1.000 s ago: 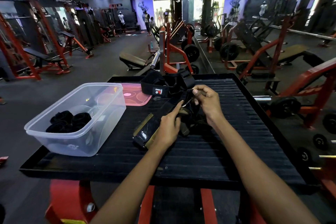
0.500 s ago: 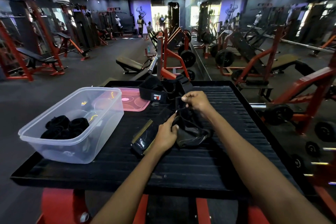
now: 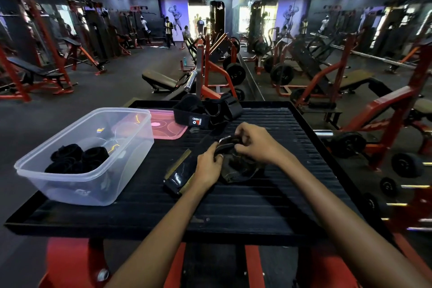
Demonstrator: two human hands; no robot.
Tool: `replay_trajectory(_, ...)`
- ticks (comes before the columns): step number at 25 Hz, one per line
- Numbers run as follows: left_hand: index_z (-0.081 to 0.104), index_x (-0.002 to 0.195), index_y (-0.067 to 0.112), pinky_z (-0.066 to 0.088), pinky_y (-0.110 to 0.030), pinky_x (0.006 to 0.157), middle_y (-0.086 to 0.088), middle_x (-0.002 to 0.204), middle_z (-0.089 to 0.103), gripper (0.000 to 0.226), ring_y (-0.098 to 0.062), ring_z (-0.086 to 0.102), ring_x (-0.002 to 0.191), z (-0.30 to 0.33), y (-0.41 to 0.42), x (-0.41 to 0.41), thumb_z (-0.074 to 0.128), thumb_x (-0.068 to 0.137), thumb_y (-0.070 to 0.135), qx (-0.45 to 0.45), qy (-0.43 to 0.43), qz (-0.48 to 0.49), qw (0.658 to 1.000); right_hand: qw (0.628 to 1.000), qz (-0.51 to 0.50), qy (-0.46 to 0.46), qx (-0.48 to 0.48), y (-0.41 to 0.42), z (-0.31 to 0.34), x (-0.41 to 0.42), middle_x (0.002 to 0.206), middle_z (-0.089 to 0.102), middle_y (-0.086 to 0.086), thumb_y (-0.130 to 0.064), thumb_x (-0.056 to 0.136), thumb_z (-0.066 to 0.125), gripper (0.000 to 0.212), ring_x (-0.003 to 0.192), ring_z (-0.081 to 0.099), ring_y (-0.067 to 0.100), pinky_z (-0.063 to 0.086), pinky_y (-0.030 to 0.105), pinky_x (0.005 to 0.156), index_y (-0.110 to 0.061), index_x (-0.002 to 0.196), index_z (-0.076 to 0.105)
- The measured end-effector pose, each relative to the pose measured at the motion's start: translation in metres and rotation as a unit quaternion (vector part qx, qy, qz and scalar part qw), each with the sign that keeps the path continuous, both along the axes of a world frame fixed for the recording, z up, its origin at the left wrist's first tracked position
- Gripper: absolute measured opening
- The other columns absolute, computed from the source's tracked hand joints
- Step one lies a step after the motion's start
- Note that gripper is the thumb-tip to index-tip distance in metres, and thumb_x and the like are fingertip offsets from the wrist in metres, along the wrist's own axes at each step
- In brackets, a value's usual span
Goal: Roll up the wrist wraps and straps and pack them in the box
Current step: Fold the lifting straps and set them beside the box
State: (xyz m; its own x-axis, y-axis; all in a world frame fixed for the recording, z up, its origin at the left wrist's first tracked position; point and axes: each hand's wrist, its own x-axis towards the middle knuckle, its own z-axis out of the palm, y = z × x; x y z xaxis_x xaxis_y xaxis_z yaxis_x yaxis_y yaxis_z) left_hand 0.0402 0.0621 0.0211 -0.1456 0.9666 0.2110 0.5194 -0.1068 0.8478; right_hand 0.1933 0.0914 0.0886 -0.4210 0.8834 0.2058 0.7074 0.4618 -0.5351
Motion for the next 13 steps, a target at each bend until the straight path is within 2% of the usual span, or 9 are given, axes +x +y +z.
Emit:
replay_trajectory(2,0.050,0.135,0.014,0.040,-0.014,0.084,-0.009,0.111,0.067,0.045,-0.018,0.061,0.100,-0.001,-0.001,0.000,0.047,0.091,0.003,0.004,-0.004,0.002,1.000,1.000,-0.008,-0.025,0.016,-0.003,-0.008,-0.001,0.095,0.044,-0.001,-0.013,0.079,0.067,0.031,0.085,0.049,0.019,0.040,0.031,0.072,-0.015,0.102,0.047)
replay_trajectory(4,0.051,0.133,0.014,0.040,-0.013,0.076,-0.005,0.102,0.066,0.043,-0.014,0.059,0.090,0.000,-0.004,0.001,0.047,0.091,0.002,0.010,-0.010,-0.004,1.000,0.985,-0.025,-0.077,0.150,-0.005,-0.021,-0.005,0.101,0.047,0.008,-0.001,0.077,0.062,0.027,0.083,0.052,0.028,0.039,0.036,0.064,-0.008,0.101,0.052)
replay_trajectory(6,0.054,0.130,0.014,0.041,-0.016,0.071,-0.009,0.095,0.067,0.042,-0.016,0.058,0.083,0.002,-0.005,0.001,0.047,0.091,0.001,0.015,-0.008,-0.003,1.000,0.944,0.000,-0.162,0.288,-0.002,-0.027,-0.007,0.092,0.055,0.012,0.002,0.065,0.072,0.024,0.072,0.055,0.031,0.041,0.037,0.053,-0.006,0.085,0.063)
replay_trajectory(7,0.054,0.129,0.014,0.041,-0.017,0.071,-0.012,0.096,0.068,0.041,-0.017,0.059,0.082,0.002,-0.006,0.002,0.047,0.090,0.001,0.016,-0.006,0.000,1.000,0.931,0.013,-0.175,0.320,0.002,-0.026,-0.007,0.089,0.058,0.011,0.002,0.063,0.074,0.021,0.070,0.056,0.031,0.044,0.037,0.053,-0.007,0.079,0.065)
replay_trajectory(9,0.052,0.130,0.012,0.040,-0.015,0.072,-0.012,0.100,0.068,0.043,-0.016,0.059,0.086,0.002,-0.006,0.004,0.048,0.089,0.000,0.021,-0.007,0.003,1.000,0.950,0.034,-0.147,0.273,0.010,-0.022,-0.007,0.101,0.061,0.010,0.004,0.076,0.061,0.021,0.084,0.056,0.031,0.049,0.039,0.070,-0.007,0.092,0.068)
replay_trajectory(11,0.047,0.133,0.011,0.037,-0.012,0.076,-0.010,0.106,0.067,0.046,-0.015,0.059,0.095,0.000,-0.006,0.004,0.050,0.089,0.000,0.029,-0.016,0.009,0.999,0.971,0.047,-0.117,0.203,0.016,-0.024,-0.007,0.117,0.059,0.004,0.001,0.087,0.046,0.033,0.102,0.052,0.027,0.044,0.034,0.089,-0.010,0.112,0.065)
replay_trajectory(13,0.046,0.133,0.009,0.037,-0.013,0.074,-0.012,0.106,0.067,0.045,-0.021,0.061,0.098,-0.001,-0.004,0.004,0.051,0.089,0.000,0.024,-0.013,0.024,0.999,0.986,0.081,-0.101,0.109,0.018,-0.021,-0.011,0.124,0.055,0.003,-0.009,0.093,0.046,0.030,0.114,0.046,0.021,0.037,0.028,0.098,-0.011,0.118,0.063)
